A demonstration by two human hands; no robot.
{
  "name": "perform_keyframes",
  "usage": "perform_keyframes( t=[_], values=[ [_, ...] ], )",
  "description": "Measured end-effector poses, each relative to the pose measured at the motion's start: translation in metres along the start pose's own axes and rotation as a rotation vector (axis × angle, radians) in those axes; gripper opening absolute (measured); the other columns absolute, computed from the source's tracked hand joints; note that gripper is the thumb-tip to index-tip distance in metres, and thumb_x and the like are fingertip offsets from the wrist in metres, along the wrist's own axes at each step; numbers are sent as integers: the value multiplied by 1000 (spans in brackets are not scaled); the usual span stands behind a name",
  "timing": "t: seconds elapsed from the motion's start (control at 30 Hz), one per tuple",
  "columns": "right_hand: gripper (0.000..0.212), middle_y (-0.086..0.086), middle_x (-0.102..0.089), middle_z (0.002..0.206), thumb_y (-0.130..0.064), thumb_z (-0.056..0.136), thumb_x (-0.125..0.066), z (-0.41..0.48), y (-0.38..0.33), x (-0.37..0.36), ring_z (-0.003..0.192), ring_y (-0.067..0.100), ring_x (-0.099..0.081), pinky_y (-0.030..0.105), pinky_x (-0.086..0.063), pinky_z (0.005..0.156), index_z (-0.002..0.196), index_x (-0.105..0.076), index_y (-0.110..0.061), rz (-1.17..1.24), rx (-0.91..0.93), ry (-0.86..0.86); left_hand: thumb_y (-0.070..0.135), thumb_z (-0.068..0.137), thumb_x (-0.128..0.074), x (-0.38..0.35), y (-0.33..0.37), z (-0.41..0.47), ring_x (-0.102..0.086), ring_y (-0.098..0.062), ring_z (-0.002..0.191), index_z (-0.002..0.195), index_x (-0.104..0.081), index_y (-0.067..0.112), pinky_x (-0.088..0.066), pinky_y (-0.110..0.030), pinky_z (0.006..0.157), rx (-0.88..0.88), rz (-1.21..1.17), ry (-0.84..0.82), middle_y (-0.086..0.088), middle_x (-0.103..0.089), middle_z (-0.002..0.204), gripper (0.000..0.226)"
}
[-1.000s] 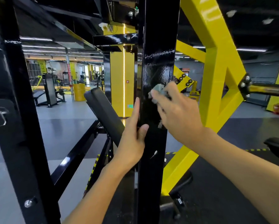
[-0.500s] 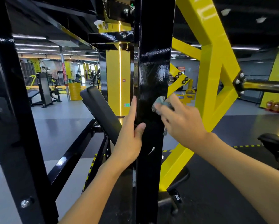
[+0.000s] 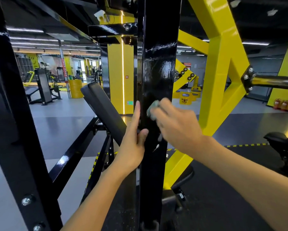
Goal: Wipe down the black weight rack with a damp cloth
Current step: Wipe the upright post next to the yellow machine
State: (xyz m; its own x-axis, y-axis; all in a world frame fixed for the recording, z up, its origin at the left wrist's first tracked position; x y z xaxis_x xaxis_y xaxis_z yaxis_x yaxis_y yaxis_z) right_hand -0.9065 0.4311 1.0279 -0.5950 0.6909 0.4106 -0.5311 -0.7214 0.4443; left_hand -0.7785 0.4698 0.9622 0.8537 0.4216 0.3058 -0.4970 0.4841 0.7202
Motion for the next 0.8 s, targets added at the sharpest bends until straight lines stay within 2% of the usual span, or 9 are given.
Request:
perform_keyframes(
  t=[0.07,0.1,0.2,0.37,0.5,0.57,0.63,0.73,0.8],
  values=[
    [17,7,-54,95,-3,87,-60,10,9,8,56,22,-50,35,-37,36,102,-61,-12,41,-197,69,34,102,-43,-1,-1,-1,-44,25,107,151,2,54,-36,-9,96,9,15,-14,45,-30,136,70],
    [18,7,-51,96,-2,87,-59,10,4,7,55,21,-48,33,-36,36,102,-63,-11,43,-166,70,33,102,-43,0,-2,-2,-46,23,104,151,3,54,-37,-8,93,17,20,-13,47,-32,129,70],
    [22,6,-43,98,-3,86,-57,-1,-18,2,56,20,-45,30,-31,38,105,-62,-13,27,212,-25,29,102,-44,0,-5,-4,-55,-1,110,151,4,57,-43,-22,98,30,31,-9,35,-37,124,74],
    [16,9,-52,91,-8,90,-59,5,1,7,55,20,-46,33,-36,36,103,-66,-13,78,-158,75,30,97,-41,-3,-4,-15,-38,29,113,153,1,41,-32,-1,95,38,-7,-23,38,-27,136,71],
    [16,7,-45,93,-6,89,-58,-19,-13,-6,55,19,-45,32,-31,36,102,-63,-15,20,168,-24,23,101,-43,-4,-9,-17,-40,16,127,151,0,53,-35,-13,106,65,-18,-30,26,-31,150,73],
    [14,10,-52,90,-7,88,-60,-11,7,2,54,23,-47,33,-34,34,100,-66,-12,62,-35,51,11,103,-42,-4,-9,-16,-37,32,109,151,1,48,-32,2,93,87,-6,-20,34,-34,129,74],
    [16,12,-55,90,-7,86,-62,-12,7,3,57,23,-49,34,-38,33,102,-66,-9,106,-191,82,9,104,-42,-5,-12,-17,-36,34,98,151,2,46,-31,5,86,97,23,-17,33,-33,111,74],
    [16,10,-53,92,-8,90,-55,-33,-15,-12,55,21,-49,34,-36,34,103,-63,-13,51,72,-49,12,104,-43,-5,-14,-18,-37,30,101,151,4,50,-31,2,87,112,45,-21,35,-33,110,77],
    [15,9,-54,94,-10,93,-53,-32,-1,-11,57,23,-52,35,-37,35,106,-60,-14,72,12,-62,13,104,-42,-6,-11,-18,-32,35,104,148,5,53,-28,5,88,119,47,-20,40,-32,114,75]
  ],
)
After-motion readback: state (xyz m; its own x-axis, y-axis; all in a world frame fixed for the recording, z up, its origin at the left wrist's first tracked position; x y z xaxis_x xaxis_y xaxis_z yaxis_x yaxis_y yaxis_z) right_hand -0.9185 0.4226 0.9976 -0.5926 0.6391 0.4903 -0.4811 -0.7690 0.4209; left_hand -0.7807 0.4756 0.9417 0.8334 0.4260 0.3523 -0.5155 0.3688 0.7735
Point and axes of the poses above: each hand's wrist, its own z-axis towards the middle knuckle, its own x-axis out of the back of the hand, y = z × x, the point moved 4 cm from there along z, towards the middle knuckle
